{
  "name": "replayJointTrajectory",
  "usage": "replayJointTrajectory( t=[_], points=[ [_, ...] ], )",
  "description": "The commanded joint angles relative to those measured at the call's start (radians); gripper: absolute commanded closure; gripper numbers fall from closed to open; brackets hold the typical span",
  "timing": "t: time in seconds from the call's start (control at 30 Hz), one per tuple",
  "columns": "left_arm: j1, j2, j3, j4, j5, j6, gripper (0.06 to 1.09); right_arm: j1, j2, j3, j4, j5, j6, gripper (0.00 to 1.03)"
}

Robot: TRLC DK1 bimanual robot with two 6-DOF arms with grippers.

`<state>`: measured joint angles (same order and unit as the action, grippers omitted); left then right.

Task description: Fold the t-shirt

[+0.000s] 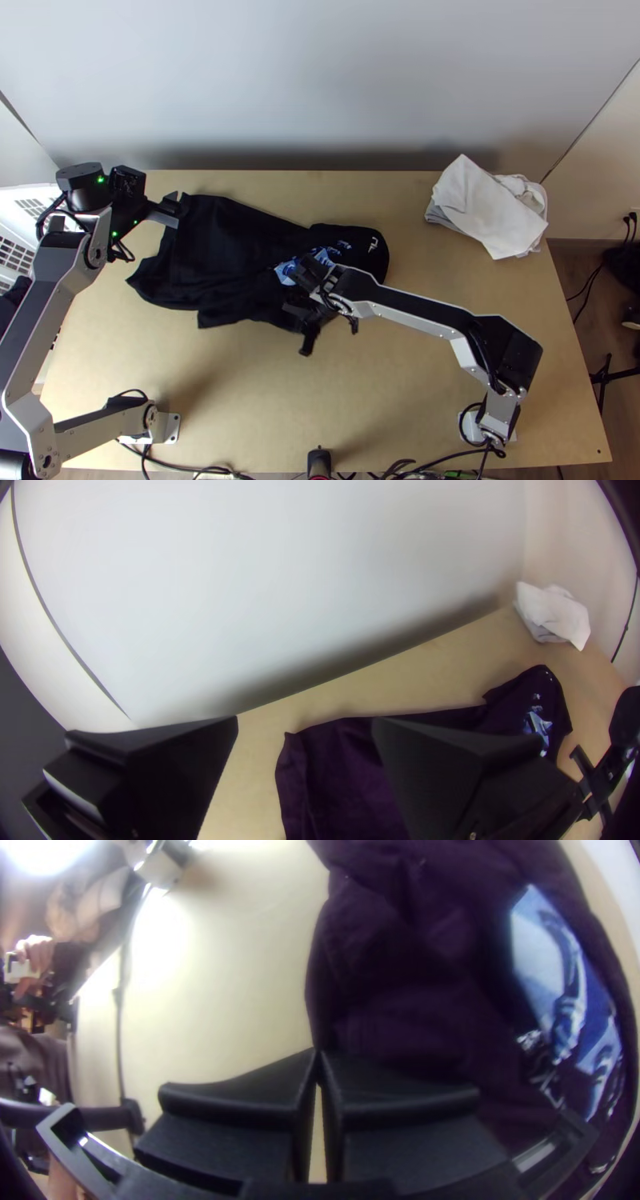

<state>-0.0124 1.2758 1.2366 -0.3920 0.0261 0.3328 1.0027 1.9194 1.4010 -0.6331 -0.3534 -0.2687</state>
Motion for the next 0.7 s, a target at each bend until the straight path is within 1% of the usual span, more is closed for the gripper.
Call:
replayJointTrajectory(
  t=[0.0, 0.03, 0.1, 0.2, 0.23, 0.27, 0.37, 0.43, 0.53, 0.57, 0.6, 0.63, 0.67],
  points=[
    [0.002, 0.017, 0.004, 0.024, 0.003, 0.0, 0.1, -0.038, -0.026, 0.024, -0.373, -0.275, 0.003, 1.0],
    [-0.001, 0.02, 0.008, 0.027, 0.005, 0.0, 0.1, -0.041, -0.022, 0.023, -0.432, -0.309, -0.01, 1.0],
    [-0.003, 0.028, 0.012, 0.033, 0.005, -0.001, 0.1, -0.041, -0.022, 0.013, -0.553, -0.351, -0.078, 1.0],
    [-0.004, 0.037, 0.024, 0.036, 0.005, -0.001, 0.1, -0.041, -0.037, -0.02, -0.655, -0.414, -0.136, 1.0],
    [-0.004, 0.04, 0.027, 0.038, 0.005, -0.001, 0.1, -0.046, -0.042, -0.023, -0.7, -0.44, -0.165, 1.0],
    [-0.004, 0.043, 0.032, 0.038, 0.005, -0.001, 0.1, -0.047, -0.043, -0.025, -0.752, -0.455, -0.214, 1.0],
    [-0.008, 0.05, 0.041, 0.038, 0.005, 0.0, 0.1, -0.058, -0.053, -0.042, -0.889, -0.464, -0.366, 1.0],
    [-0.009, 0.051, 0.046, 0.038, 0.005, 0.0, 0.1, -0.067, -0.056, -0.057, -0.953, -0.467, -0.434, 1.0],
    [-0.011, 0.053, 0.05, 0.038, 0.005, 0.0, 0.1, -0.082, -0.043, -0.077, -0.956, -0.469, -0.443, 0.99],
    [-0.011, 0.053, 0.052, 0.038, 0.005, 0.0, 0.1, -0.099, -0.033, -0.063, -0.944, -0.47, -0.431, 0.83],
    [-0.011, 0.053, 0.052, 0.036, 0.005, 0.0, 0.1, -0.116, -0.031, -0.046, -0.918, -0.473, -0.4, 0.47],
    [-0.011, 0.051, 0.052, 0.036, 0.003, 0.0, 0.1, -0.128, -0.045, -0.03, -0.856, -0.472, -0.353, 0.06],
    [-0.011, 0.051, 0.052, 0.035, 0.005, 0.0, 0.1, -0.138, -0.083, -0.028, -0.752, -0.46, -0.27, 0.04]
  ],
)
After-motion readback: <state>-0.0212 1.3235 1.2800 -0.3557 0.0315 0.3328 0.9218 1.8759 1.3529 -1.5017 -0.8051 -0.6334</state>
